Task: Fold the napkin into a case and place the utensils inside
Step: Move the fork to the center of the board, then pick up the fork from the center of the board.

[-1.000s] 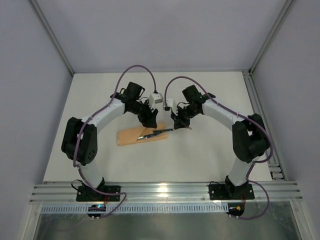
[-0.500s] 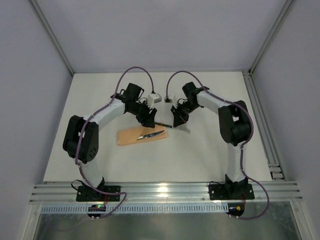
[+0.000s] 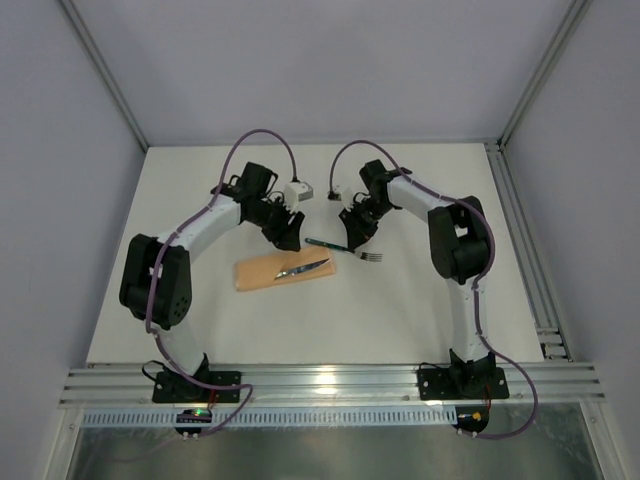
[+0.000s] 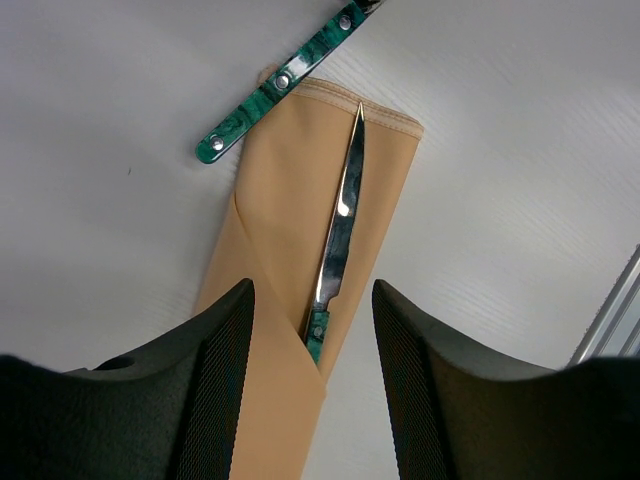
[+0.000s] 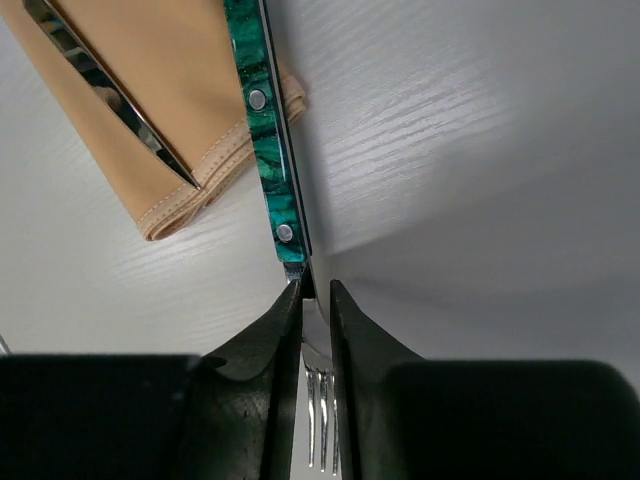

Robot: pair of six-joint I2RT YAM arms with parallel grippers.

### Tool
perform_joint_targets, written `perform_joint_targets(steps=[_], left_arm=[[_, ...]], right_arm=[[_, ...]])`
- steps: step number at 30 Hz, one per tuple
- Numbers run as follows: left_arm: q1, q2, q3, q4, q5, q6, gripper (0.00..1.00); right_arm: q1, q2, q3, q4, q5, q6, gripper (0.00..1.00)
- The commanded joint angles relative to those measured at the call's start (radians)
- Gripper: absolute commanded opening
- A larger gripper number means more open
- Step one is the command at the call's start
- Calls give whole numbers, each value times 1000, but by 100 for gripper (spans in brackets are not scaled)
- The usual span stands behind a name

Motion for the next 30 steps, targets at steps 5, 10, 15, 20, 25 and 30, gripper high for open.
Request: perform_joint_targets(steps=[5,10,15,20,25,30], left_arm=[[21,-33,24,-32,15,22,53],[61,-57,16,-52,29,31,53],[167,-79,33,-104,15,2,54],[265,-89,31,-160,-72,-29,53],[311,-131,-44,-169,-120,-13,53],[322,-166,-91,-164,-123,-7,53]], right_arm=[[4,-34,-3,69,139,62,33],[36,-193,-184,249,220,78,47],[105,-292,-313,350,263,30,56],[131,-252,-315,337,306,24,57],[135,-213,-273,299,386,9,56],[133,-229,-249,255,395,-14,56]])
